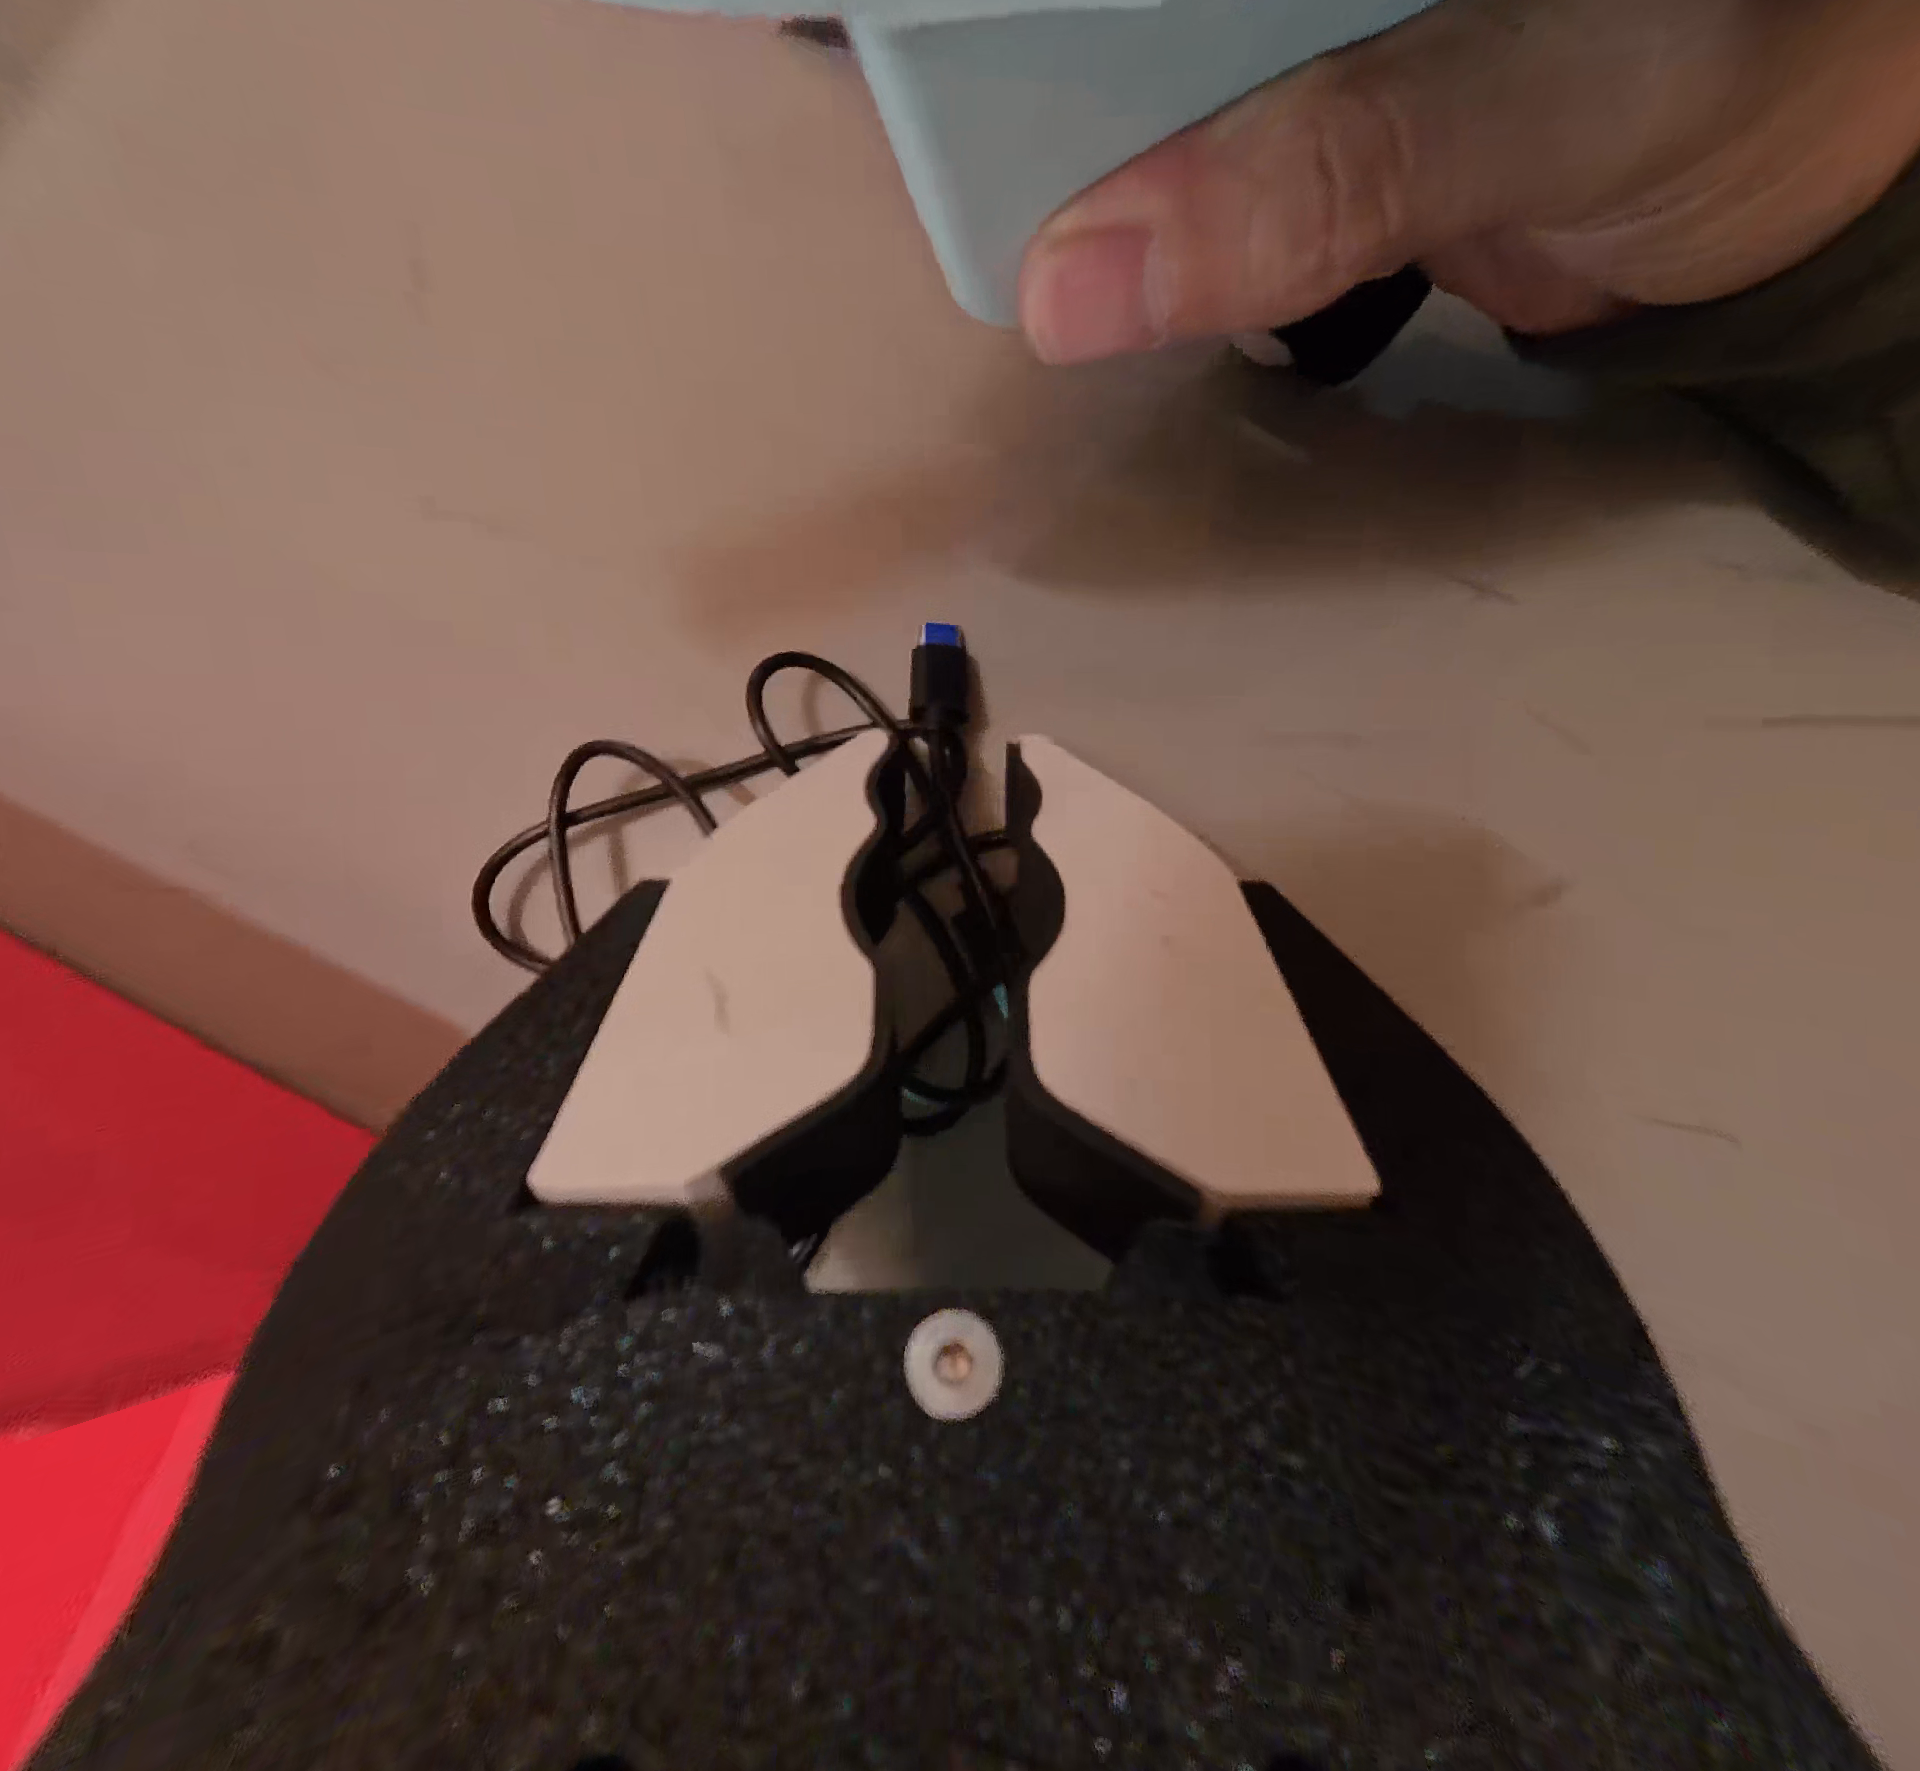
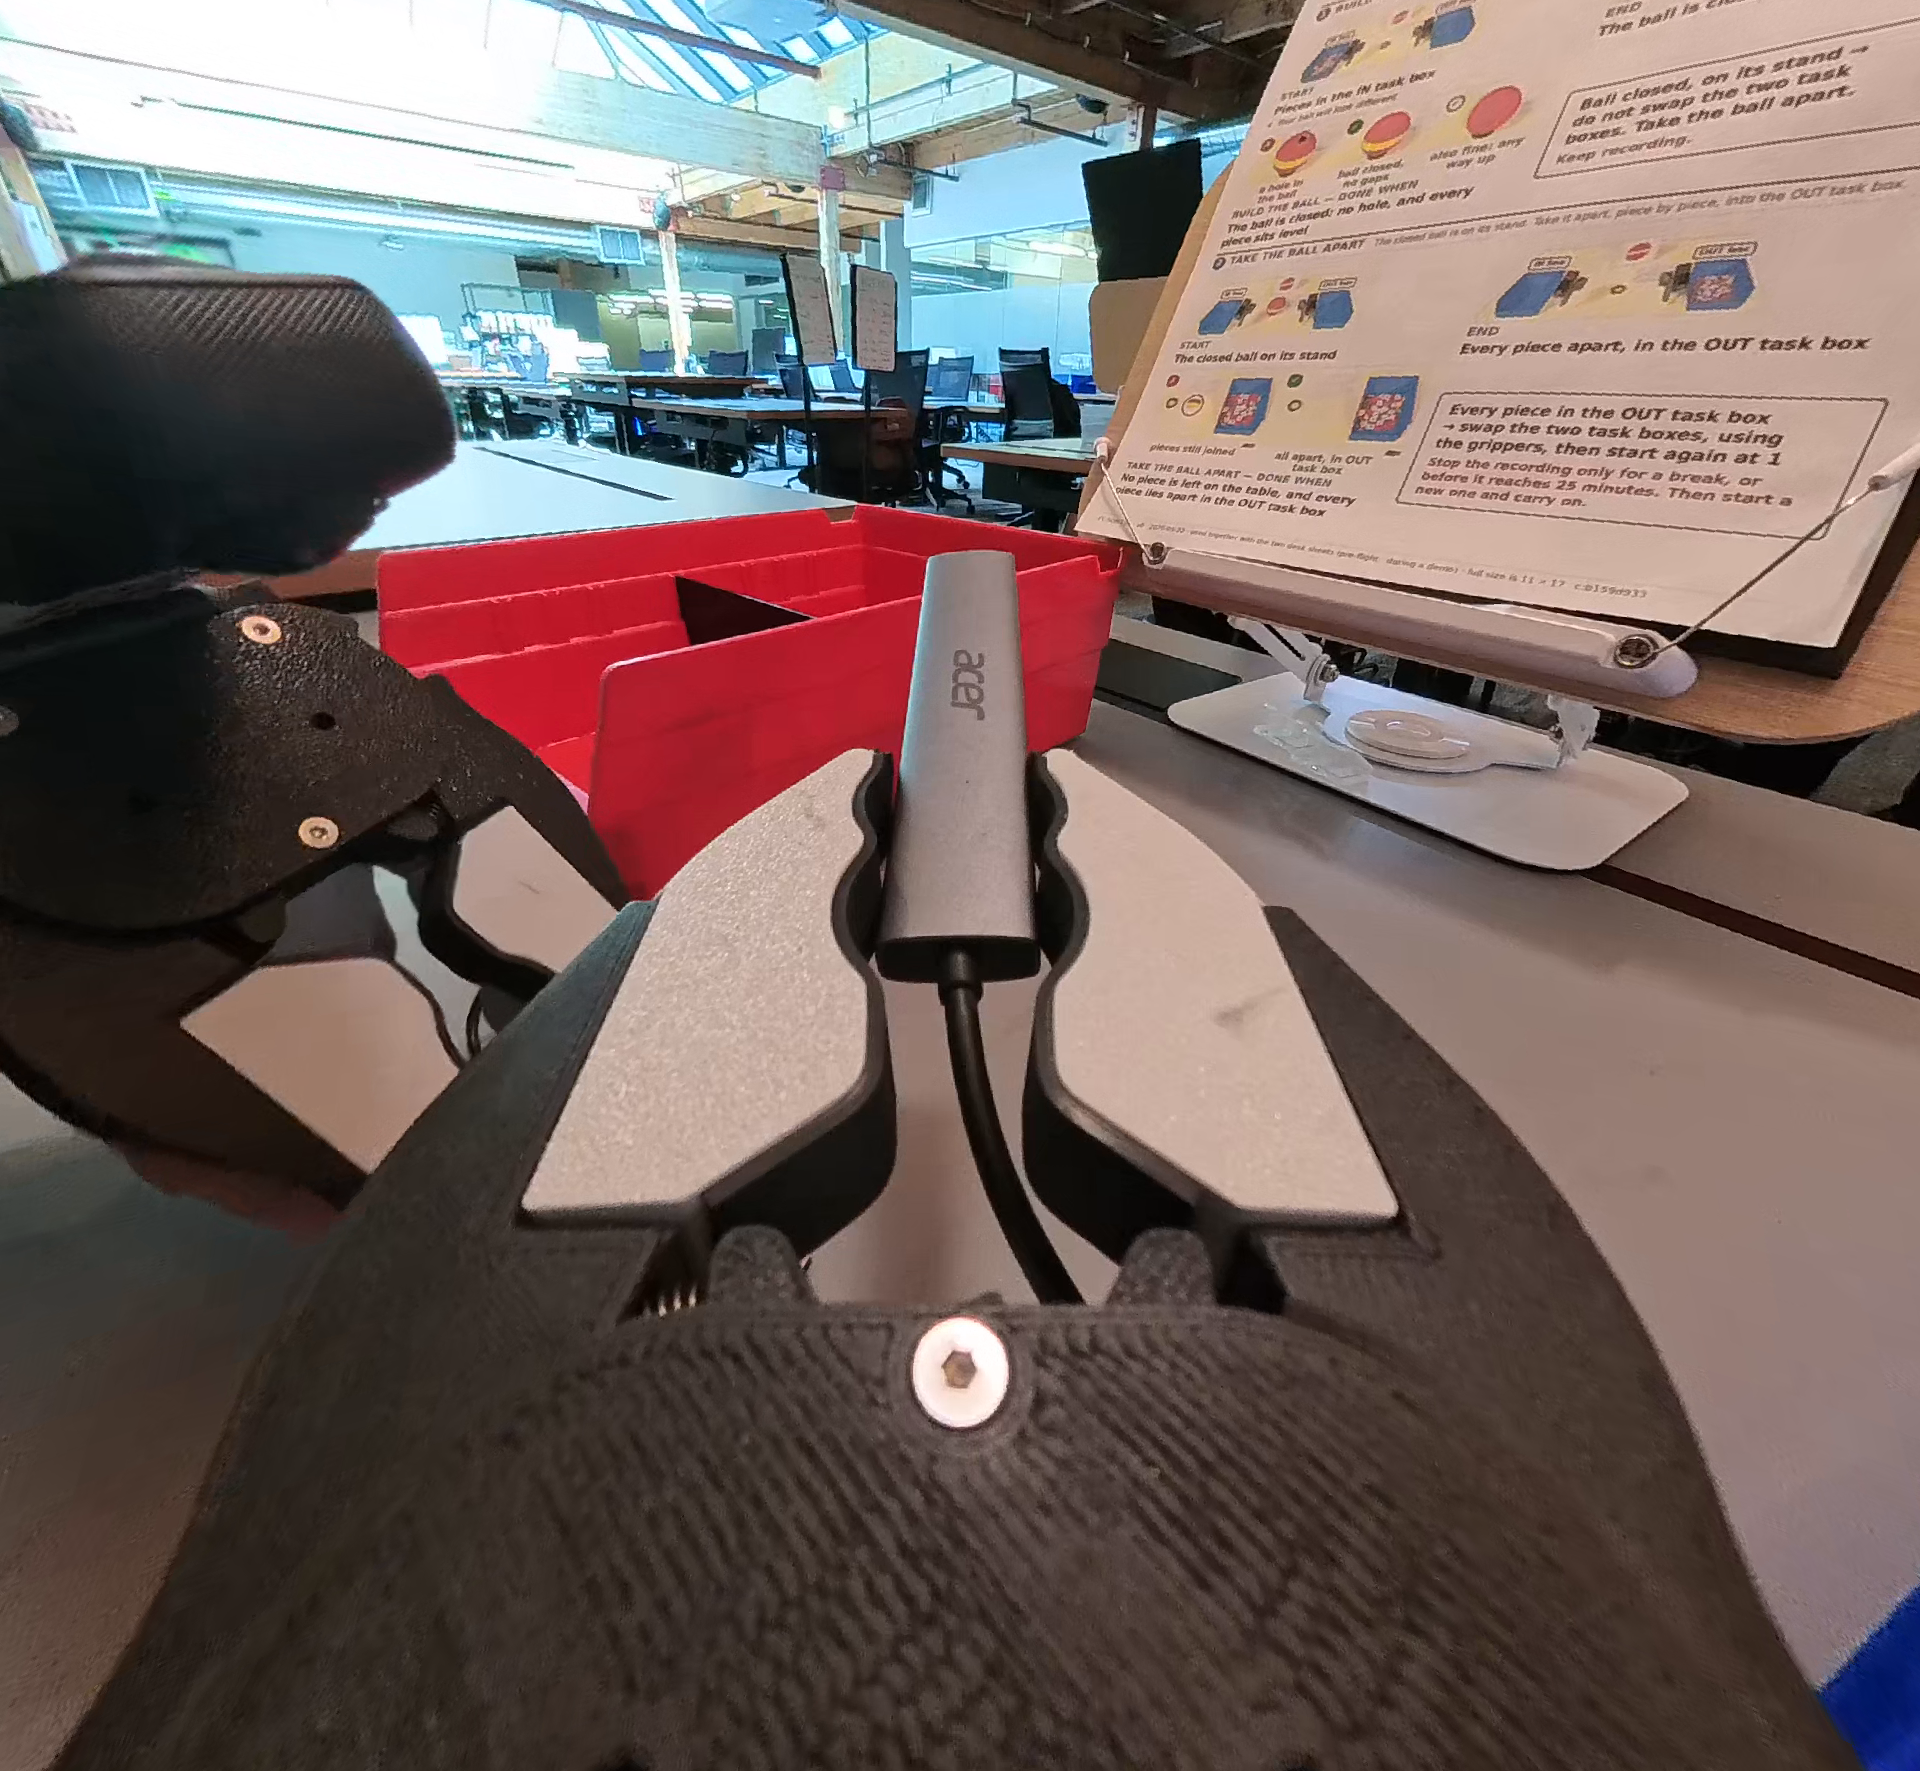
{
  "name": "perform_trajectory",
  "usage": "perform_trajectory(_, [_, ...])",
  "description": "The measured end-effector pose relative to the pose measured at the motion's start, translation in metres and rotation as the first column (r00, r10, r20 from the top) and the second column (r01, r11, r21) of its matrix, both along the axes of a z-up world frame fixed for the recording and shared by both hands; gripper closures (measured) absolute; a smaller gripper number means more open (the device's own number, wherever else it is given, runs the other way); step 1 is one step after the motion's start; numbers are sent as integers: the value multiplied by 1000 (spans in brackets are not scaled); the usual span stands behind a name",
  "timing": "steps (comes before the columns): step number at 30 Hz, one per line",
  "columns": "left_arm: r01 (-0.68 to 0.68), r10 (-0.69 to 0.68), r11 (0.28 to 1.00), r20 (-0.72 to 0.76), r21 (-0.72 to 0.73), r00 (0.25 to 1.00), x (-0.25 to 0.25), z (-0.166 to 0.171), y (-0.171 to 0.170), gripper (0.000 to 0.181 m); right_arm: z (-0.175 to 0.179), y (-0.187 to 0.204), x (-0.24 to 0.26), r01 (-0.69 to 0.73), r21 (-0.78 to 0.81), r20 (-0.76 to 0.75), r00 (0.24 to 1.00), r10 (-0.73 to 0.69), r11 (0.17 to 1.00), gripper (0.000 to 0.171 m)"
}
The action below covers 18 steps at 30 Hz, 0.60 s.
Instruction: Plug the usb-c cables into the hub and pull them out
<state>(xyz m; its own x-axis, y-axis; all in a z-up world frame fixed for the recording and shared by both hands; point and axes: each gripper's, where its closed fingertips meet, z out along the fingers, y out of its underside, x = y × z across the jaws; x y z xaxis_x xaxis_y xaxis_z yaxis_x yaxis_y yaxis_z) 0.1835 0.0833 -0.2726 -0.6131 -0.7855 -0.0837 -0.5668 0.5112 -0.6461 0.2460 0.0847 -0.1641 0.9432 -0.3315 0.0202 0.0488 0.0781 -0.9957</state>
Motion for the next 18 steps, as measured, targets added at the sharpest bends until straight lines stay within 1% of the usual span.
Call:
perform_trajectory(1, [9,-9,1000,5,9,1000,0,-1,-3,165,0,0,0,1,0,0,1000,-1,1000,146])
perform_trajectory(3, [-2,0,999,36,43,999,4,-2,-3,176,0,0,0,-1,0,0,1000,1,1000,146])
perform_trajectory(5, [-3,1,997,36,72,999,5,-4,-4,177,0,0,0,-1,1,-1,1000,1,1000,146])
perform_trajectory(8, [-14,11,999,52,49,999,6,1,-5,178,0,0,0,-2,0,1,1000,2,1000,146])
perform_trajectory(14, [-86,85,996,154,1,984,13,32,8,180,0,-1,1,5,5,-4,1000,-5,1000,146])
perform_trajectory(18, [-203,219,975,219,-94,951,17,63,26,179,-1,-1,1,2,3,-21,1000,-2,1000,146])
